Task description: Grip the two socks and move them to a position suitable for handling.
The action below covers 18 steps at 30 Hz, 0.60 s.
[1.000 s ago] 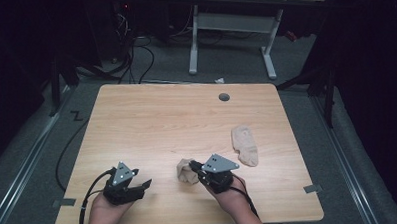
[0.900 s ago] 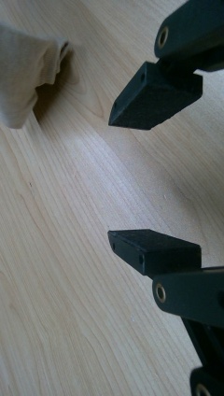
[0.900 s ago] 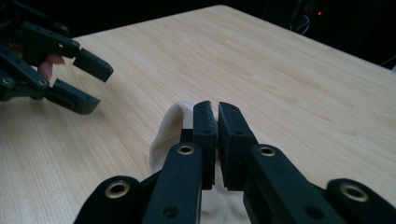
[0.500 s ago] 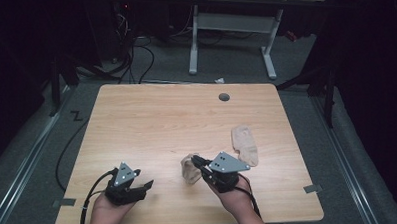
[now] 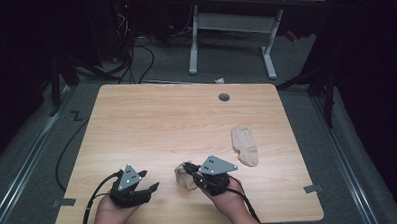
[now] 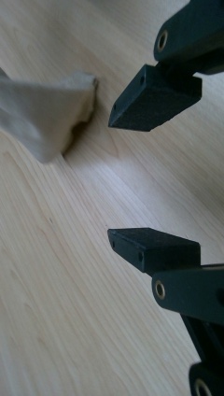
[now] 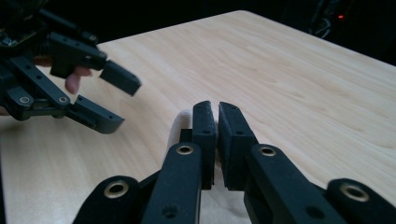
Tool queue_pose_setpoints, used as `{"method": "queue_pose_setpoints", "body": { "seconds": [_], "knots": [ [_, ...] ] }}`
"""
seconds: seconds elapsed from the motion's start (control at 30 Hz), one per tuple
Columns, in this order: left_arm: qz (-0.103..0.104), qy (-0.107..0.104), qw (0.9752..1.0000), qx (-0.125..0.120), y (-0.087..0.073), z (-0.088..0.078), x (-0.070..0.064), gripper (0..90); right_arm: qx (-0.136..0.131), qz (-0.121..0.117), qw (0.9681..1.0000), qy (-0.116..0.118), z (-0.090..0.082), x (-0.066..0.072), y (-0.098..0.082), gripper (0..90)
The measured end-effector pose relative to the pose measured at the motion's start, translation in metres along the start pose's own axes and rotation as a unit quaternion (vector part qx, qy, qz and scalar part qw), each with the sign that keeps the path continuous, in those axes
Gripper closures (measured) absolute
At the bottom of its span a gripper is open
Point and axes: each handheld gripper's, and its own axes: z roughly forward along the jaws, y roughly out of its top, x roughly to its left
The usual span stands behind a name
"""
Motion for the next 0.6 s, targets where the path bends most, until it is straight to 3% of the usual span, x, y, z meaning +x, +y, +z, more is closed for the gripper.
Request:
{"method": "queue_pose_setpoints", "body": {
  "seconds": [0.13,0.37,0.47,0.6],
  "knots": [
    [0.030,0.000,0.9995,0.007,0.001,0.002,-0.009,40.2,0.015,-0.008,0.9998,0.006,0.008,0.006,-0.003,75.8],
    [0.028,-0.011,0.9996,-0.001,0.002,0.002,-0.012,41.1,0.016,0.013,0.9998,-0.006,0.002,-0.006,-0.006,75.8],
    [0.028,-0.024,0.9993,-0.002,0.004,0.007,-0.019,41.8,0.038,0.017,0.9990,-0.017,0.002,-0.011,-0.015,76.6],
    [0.043,-0.049,0.9979,-0.001,0.012,0.021,-0.037,42.7,0.092,0.032,0.9952,-0.013,0.007,-0.019,-0.035,76.7]
  ]
}}
